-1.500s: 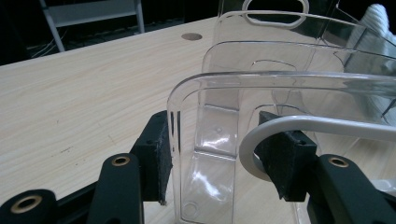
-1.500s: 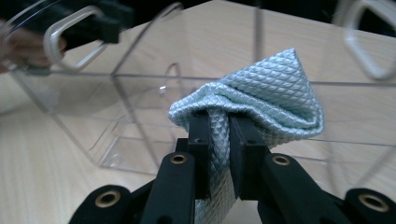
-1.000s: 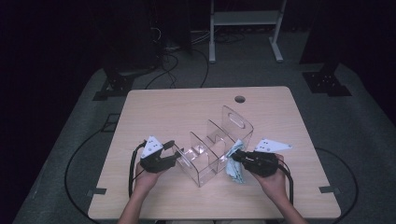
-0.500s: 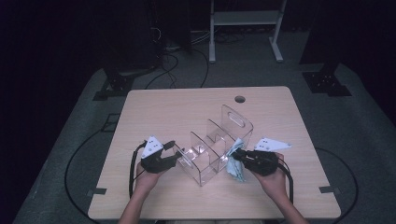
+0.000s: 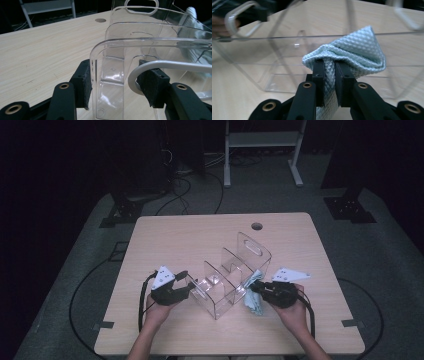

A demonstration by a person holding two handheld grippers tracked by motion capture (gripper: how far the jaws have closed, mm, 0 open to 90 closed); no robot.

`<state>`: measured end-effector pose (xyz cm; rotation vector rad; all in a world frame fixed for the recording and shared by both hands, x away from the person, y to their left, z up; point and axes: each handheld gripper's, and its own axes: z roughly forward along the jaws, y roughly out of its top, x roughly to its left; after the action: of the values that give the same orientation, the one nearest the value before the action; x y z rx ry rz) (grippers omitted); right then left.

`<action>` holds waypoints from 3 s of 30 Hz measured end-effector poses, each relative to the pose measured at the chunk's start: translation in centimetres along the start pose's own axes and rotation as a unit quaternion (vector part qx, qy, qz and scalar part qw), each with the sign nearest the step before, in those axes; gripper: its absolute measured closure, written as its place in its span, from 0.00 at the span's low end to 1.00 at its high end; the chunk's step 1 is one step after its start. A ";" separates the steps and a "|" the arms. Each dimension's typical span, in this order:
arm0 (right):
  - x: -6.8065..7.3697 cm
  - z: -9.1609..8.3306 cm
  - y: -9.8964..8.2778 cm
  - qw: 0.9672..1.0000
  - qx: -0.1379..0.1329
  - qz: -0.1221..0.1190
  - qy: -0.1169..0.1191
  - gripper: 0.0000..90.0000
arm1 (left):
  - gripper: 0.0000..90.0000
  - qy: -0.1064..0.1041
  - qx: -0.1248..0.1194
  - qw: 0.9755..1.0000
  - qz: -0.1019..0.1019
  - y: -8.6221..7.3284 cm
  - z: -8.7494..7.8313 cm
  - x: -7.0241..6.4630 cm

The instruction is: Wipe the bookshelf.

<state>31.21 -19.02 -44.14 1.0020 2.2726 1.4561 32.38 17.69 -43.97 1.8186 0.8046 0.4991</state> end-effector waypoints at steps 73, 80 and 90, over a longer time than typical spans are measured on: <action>6.1 1.2 0.5 0.996 0.007 -0.034 0.078 0.88 | 0.51 0.001 0.001 1.000 -0.002 0.1 0.1 -0.4; 7.4 1.7 0.6 0.993 0.013 -0.053 0.106 0.88 | 0.51 0.000 0.002 1.000 -0.001 0.1 0.1 -0.4; 7.4 1.6 0.5 0.993 0.014 -0.047 0.106 0.88 | 0.51 -0.002 0.002 1.000 -0.002 0.2 0.2 -0.5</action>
<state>26.91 -12.81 -43.36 0.7678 2.4563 1.5614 32.22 17.17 -43.84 1.8197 0.8068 0.4907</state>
